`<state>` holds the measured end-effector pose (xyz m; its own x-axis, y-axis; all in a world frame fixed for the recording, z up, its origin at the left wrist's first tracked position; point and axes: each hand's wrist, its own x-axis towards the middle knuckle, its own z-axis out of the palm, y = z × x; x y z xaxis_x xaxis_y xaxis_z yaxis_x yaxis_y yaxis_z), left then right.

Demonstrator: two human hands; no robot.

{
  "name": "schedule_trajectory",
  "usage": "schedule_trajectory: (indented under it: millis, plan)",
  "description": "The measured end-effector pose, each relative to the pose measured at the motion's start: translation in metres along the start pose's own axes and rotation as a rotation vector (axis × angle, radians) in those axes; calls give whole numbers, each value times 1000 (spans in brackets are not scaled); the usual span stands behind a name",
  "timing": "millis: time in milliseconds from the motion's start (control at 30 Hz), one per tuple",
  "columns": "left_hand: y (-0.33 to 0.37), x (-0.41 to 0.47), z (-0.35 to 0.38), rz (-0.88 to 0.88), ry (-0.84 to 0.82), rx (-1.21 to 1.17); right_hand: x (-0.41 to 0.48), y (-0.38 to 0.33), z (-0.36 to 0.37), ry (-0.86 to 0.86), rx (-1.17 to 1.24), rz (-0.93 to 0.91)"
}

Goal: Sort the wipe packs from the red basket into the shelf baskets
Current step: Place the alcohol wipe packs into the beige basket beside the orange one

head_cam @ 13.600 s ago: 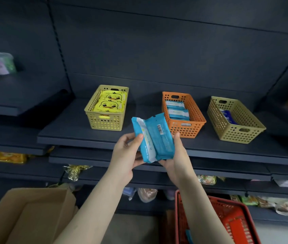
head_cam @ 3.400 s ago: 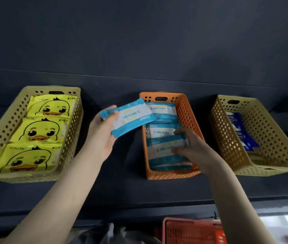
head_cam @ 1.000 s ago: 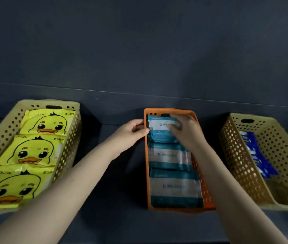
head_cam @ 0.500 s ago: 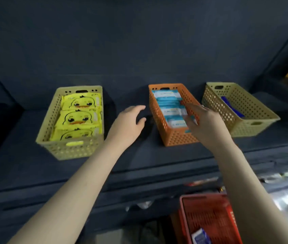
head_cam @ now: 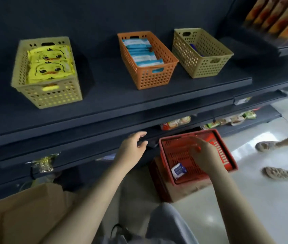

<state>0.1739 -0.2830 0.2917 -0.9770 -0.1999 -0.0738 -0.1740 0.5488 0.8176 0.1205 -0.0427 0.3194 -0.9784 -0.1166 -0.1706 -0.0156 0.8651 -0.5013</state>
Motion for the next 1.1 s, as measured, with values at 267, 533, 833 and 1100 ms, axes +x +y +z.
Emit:
schedule_trajectory:
  millis: [267, 533, 833, 1100]
  plan:
    - [0, 3, 130, -231, -207, -89, 38, 136, 3, -160, -34, 179]
    - [-14, 34, 290, -669, -158, -264, 132, 267, 28, -464, -82, 116]
    - [-95, 110, 401, -803, -56, -358, 223, 347, 172, -703, 71, 176]
    - [-132, 118, 438, -846, 55, -419, 266, 374, 266, -840, 181, 320]
